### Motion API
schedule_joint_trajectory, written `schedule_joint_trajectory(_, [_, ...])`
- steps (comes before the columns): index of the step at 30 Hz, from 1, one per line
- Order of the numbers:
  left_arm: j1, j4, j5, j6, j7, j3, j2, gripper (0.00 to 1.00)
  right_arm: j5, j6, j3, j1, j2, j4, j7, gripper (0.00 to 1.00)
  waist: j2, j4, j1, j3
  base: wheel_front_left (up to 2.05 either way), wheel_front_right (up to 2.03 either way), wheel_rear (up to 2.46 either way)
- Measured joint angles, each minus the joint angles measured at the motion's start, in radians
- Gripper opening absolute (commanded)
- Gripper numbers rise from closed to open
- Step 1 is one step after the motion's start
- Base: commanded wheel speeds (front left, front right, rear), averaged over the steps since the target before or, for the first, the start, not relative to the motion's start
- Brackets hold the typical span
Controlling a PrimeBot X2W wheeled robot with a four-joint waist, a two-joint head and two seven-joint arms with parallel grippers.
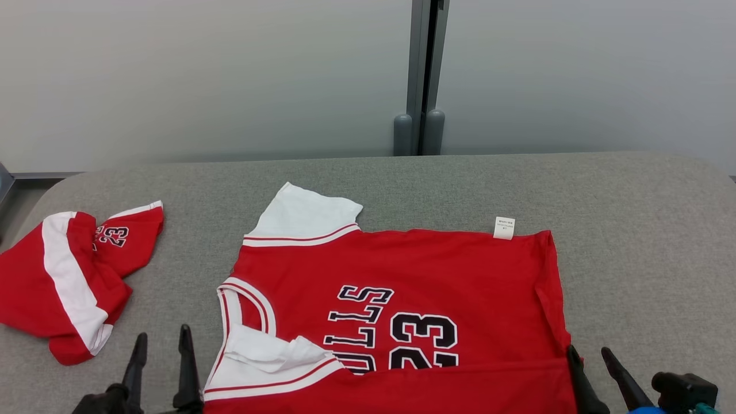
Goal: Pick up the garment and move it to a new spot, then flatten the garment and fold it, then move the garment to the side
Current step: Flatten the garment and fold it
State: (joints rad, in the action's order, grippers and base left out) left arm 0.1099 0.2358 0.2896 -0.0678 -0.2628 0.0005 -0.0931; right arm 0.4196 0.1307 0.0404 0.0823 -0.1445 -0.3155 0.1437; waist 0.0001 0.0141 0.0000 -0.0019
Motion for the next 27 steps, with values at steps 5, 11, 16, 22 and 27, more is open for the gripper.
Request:
schedule_joint_trajectory(5, [-0.039, 0.001, -0.052, -0.005, 0.0, 0.05, 0.013, 1.0, -0.028, 0.0, 0.005, -0.058, 0.036, -0.016, 0.072, 1.0, 0.0, -0.006, 0.0001, 0.004, 0.0, 0.0, 0.0])
schedule_joint_trajectory(11, [-0.074, 0.035, -0.13, -0.015, 0.0, 0.063, 0.022, 1.0, -0.137, 0.0, 0.016, -0.093, 0.049, -0.076, 0.114, 1.0, 0.0, -0.01, 0.0, 0.005, 0.0, 0.0, 0.0])
schedule_joint_trajectory(16, [-0.076, 0.061, -0.172, -0.031, 0.0, 0.076, 0.023, 1.0, -0.181, 0.0, 0.0, -0.097, 0.067, -0.066, 0.117, 1.0, 0.0, -0.01, 0.0, 0.003, 0.0, 0.0, 0.0])
schedule_joint_trajectory(22, [-0.073, 0.089, -0.2, -0.04, 0.0, 0.09, 0.022, 1.0, -0.216, 0.0, -0.016, -0.073, 0.08, -0.029, 0.118, 1.0, 0.0, -0.012, 0.0, -0.005, 0.0, 0.0, 0.0])
schedule_joint_trajectory(27, [-0.07, 0.107, -0.24, -0.042, 0.0, 0.087, 0.014, 1.0, -0.243, 0.0, -0.026, -0.051, 0.087, -0.017, 0.118, 1.0, 0.0, -0.009, 0.0, -0.013, 0.0, 0.0, 0.0])
